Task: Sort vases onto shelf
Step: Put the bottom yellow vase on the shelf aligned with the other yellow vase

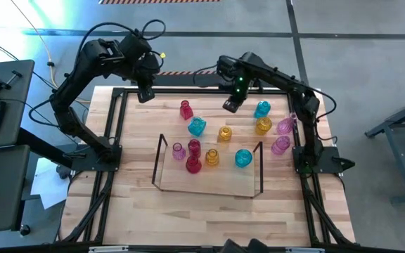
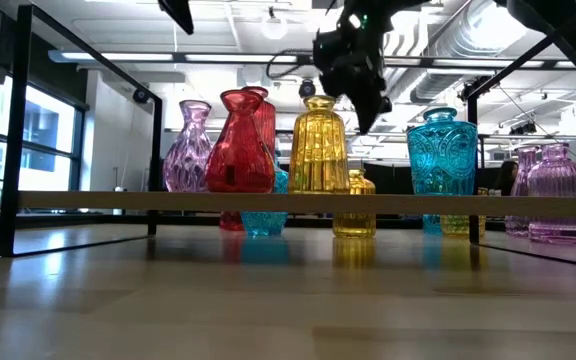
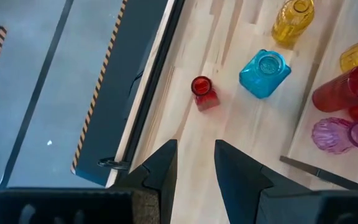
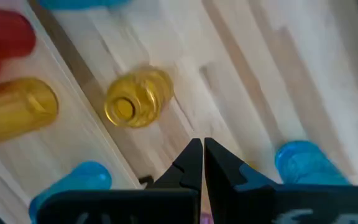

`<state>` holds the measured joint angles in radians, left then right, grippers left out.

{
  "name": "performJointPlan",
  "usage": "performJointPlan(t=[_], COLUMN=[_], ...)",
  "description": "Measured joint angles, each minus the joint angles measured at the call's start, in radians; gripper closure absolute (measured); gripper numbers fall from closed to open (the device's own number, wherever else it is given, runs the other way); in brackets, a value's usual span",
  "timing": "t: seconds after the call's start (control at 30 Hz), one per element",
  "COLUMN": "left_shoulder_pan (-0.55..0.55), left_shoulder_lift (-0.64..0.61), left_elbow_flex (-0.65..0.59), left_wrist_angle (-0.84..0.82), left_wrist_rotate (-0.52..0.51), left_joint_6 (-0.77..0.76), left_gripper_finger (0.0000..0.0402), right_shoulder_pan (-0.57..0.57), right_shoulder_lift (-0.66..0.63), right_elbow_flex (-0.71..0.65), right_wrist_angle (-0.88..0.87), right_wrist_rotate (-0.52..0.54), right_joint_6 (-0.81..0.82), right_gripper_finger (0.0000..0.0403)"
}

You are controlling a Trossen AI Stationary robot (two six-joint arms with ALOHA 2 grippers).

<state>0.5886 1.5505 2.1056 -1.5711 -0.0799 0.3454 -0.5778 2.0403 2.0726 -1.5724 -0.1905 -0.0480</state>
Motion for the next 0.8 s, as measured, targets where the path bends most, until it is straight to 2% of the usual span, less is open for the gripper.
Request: performJointPlan(t=[0.07,0.23,0.37,0.53,0.8], left_shoulder_pan=[0.008,0.022,0.033,0.033,0.033], left_shoulder_lift=[0.000,0.000,0.000,0.000,0.000], left_elbow_flex=[0.000,0.000,0.000,0.000,0.000], left_wrist_angle=[0.000,0.005,0.005,0.006,0.025], left_wrist_rotate=[0.000,0.010,0.050,0.053,0.053], left_joint_6=[-0.001,-0.001,-0.001,0.005,0.005], left_gripper_finger=[0.0302,0.0302,0.0302,0.0302,0.0302], right_shoulder_pan=[-0.002,0.026,0.075,0.099,0.121], right_shoulder_lift=[0.000,-0.002,-0.002,-0.002,0.002], right_elbow_flex=[-0.027,-0.058,-0.061,-0.061,-0.061], right_wrist_angle=[0.001,0.002,0.002,0.015,0.177], right_wrist_rotate=[-0.012,-0.155,-0.158,-0.154,-0.157], right_joint_6=[0.008,0.023,-0.013,-0.006,-0.088], right_gripper_finger=[0.0403,0.0403,0.0403,0.0403,0.0399])
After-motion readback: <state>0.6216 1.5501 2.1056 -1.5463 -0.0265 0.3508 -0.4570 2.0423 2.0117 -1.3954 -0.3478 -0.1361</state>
